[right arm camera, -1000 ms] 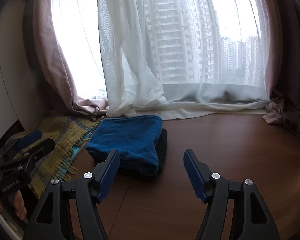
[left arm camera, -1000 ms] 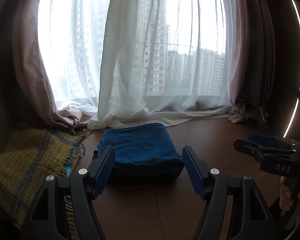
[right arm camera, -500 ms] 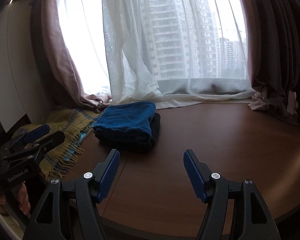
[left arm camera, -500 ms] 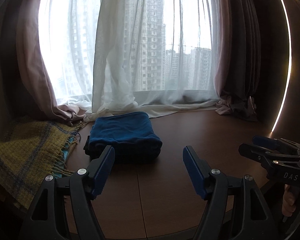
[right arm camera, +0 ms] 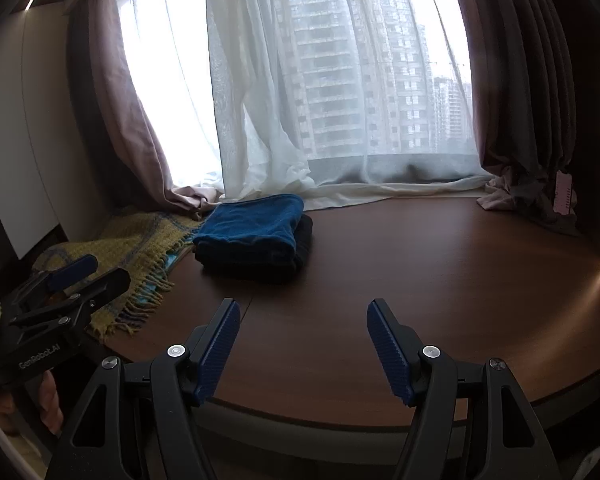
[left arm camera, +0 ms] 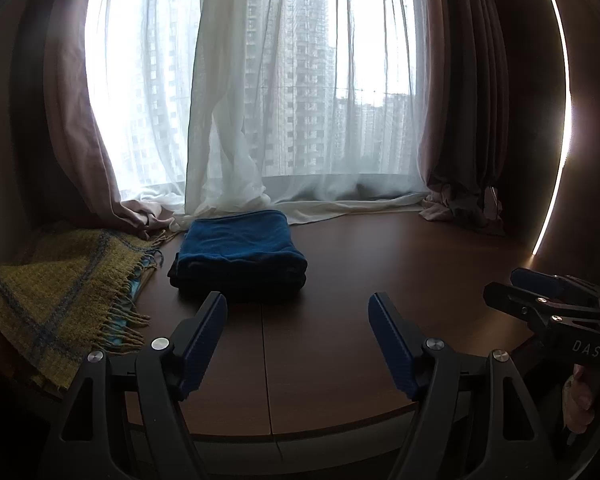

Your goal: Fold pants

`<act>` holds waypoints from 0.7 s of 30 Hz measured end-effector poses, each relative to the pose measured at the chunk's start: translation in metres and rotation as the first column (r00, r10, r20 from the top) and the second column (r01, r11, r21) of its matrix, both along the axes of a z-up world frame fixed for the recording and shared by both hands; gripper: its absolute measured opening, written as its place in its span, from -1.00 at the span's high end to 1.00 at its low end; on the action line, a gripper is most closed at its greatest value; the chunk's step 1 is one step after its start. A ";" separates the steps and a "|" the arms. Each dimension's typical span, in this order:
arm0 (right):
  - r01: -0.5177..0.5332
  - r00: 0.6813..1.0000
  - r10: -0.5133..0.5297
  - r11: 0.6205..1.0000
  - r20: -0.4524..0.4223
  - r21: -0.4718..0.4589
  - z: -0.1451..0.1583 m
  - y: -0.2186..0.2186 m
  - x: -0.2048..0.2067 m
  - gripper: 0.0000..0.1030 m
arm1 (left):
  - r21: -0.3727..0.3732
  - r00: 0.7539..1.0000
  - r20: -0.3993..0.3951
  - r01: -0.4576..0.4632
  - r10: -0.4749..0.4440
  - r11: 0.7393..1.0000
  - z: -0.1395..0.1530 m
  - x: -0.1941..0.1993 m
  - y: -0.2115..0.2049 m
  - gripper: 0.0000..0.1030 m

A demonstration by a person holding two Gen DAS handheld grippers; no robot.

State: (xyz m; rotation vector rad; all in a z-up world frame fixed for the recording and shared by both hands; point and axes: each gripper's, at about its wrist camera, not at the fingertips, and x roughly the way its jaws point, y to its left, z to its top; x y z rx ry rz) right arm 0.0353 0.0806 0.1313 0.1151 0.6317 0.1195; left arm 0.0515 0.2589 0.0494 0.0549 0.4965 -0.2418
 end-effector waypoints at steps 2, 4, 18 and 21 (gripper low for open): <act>0.004 1.000 -0.004 1.000 0.001 0.001 0.001 -0.001 -0.005 -0.30 | -0.004 1.000 0.001 0.002 -0.002 1.000 0.001 -0.004 0.000 -0.47; 0.010 1.000 -0.010 1.000 0.003 0.000 0.001 -0.002 -0.010 -0.30 | 0.000 1.000 0.005 0.000 0.000 1.000 0.002 -0.007 -0.001 -0.47; 0.025 1.000 -0.025 1.000 0.018 -0.014 0.004 -0.005 -0.028 -0.30 | 0.010 1.000 0.007 -0.001 0.001 1.000 0.001 -0.021 -0.011 -0.56; 0.033 0.999 -0.033 0.999 0.023 -0.020 0.004 -0.007 -0.032 -0.30 | 0.014 1.000 0.011 -0.005 0.005 1.000 0.003 -0.023 -0.012 -0.62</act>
